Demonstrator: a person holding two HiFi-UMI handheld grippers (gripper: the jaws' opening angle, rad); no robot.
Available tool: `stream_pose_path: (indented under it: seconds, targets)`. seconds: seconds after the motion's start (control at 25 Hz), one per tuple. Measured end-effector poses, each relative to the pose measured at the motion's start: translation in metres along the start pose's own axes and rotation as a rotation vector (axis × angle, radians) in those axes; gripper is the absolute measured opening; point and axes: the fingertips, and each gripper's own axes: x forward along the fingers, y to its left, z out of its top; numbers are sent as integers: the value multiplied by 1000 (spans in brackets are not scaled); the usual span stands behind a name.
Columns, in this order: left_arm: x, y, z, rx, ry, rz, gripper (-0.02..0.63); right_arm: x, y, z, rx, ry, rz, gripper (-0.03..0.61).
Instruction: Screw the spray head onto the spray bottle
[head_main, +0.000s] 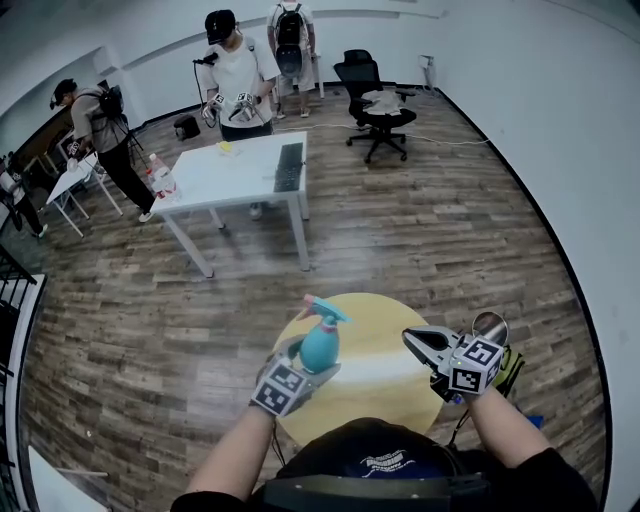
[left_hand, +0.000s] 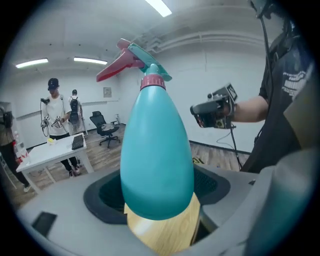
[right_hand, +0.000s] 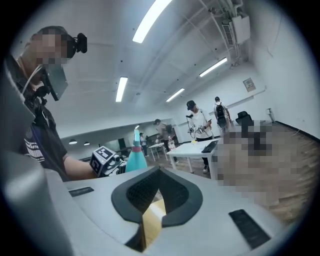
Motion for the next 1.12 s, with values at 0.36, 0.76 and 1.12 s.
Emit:
stream_pose_path:
  seconds: [0.36,0.76,1.12]
  targets:
    - [-27,-9,45,-40,-315,-29,411,2,-7,-9,107,-59,10,23]
    - [-34,-19,31,-92,-334,-46,412,4,-5,-16,66,-51,-5,18]
    - [-35,-18,26,-89,-333,-41,413,10,1,-23,36,-19,16,18]
